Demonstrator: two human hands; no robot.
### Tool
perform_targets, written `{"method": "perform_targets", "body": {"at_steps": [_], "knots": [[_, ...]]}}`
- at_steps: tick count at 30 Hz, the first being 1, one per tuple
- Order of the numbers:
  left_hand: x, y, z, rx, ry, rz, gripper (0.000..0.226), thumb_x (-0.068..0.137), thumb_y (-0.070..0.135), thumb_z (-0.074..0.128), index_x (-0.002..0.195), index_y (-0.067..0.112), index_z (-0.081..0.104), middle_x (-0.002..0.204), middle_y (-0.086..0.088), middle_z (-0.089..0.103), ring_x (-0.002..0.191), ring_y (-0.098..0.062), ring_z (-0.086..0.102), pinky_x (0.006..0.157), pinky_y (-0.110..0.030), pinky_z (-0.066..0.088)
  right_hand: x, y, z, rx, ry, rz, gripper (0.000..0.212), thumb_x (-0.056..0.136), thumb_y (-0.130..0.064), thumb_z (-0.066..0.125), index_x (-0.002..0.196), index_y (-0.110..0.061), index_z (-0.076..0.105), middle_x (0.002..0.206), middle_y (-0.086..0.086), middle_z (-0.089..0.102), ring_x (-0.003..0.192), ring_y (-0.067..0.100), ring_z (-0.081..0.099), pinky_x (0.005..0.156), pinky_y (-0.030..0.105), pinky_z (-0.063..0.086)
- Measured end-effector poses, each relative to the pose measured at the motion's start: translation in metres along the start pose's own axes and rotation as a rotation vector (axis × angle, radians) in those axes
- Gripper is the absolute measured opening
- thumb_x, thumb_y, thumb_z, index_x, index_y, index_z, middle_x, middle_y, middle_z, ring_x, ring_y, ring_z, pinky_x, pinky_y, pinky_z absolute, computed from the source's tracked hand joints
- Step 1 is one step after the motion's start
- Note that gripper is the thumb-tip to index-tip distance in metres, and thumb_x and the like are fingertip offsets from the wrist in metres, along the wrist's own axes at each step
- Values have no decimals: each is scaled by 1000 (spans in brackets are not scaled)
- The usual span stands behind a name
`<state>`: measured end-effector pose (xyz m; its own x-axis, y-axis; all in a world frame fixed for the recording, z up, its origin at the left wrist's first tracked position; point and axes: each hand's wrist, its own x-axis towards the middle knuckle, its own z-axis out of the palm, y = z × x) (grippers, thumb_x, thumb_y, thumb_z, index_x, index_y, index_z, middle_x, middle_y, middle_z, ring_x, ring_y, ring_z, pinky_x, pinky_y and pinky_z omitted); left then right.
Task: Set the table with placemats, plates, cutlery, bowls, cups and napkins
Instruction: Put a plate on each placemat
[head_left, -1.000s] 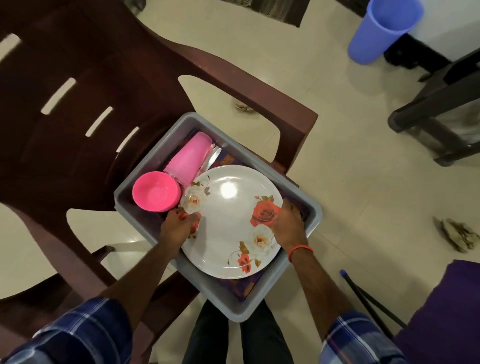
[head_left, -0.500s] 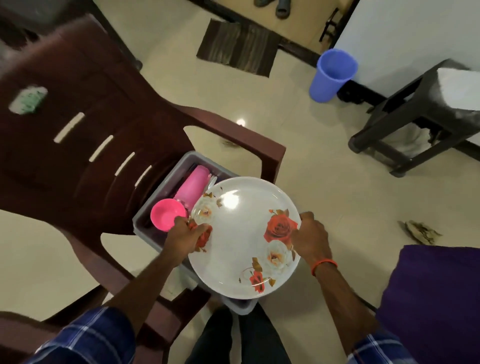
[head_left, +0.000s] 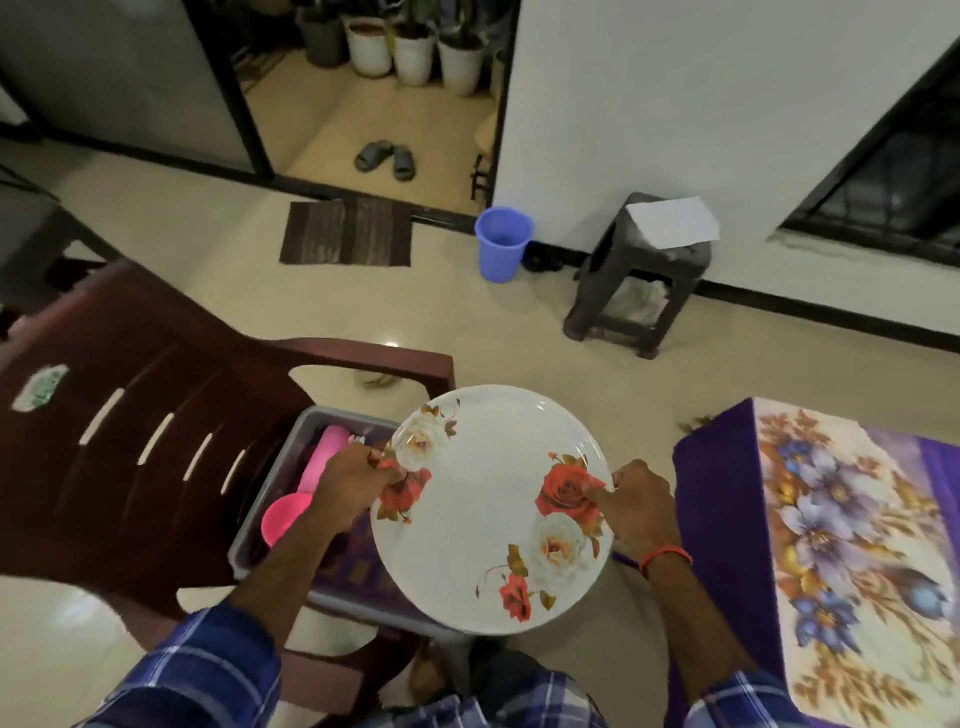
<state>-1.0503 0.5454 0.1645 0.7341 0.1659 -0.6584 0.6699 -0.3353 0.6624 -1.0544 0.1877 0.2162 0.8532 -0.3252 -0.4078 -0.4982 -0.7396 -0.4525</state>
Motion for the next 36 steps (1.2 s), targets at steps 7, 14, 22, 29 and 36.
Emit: {"method": "perform_targets", "body": {"at_steps": [7,14,22,29,36], "knots": [[-33,44,33,36,-169,119,6,94,1,67,95,-5,70,86,-16,78,84,-31,78,85,-47,63,-38,43,-37,128,6,104,41,79,-41,83,60,-11,64,61,2,69,50,10,65,44,20,45],[-45,79,82,293,-124,231,16,81,19,86,74,10,75,75,-6,76,79,-23,74,76,-42,61,-74,106,-58,306,83,287,45,74,-45,86,70,-3,71,64,5,73,59,21,73,65,42,64],[-58,109,139,412,-199,340,17,82,22,86,75,10,75,69,-2,75,70,-19,72,64,-34,56,-97,158,-80,404,158,421,56,67,-55,86,84,-4,69,73,9,74,64,23,73,55,43,63],[-57,139,197,478,-266,349,18,78,25,89,73,12,78,68,-1,76,75,-21,75,75,-41,62,-97,205,-102,480,167,477,58,68,-54,87,90,-4,69,75,10,74,61,22,73,49,32,59],[-48,175,256,530,-286,363,17,80,27,86,78,12,79,72,-5,77,73,-26,76,72,-50,64,-73,243,-124,500,280,488,46,72,-50,85,68,-10,63,63,6,69,59,23,71,59,39,62]]}}
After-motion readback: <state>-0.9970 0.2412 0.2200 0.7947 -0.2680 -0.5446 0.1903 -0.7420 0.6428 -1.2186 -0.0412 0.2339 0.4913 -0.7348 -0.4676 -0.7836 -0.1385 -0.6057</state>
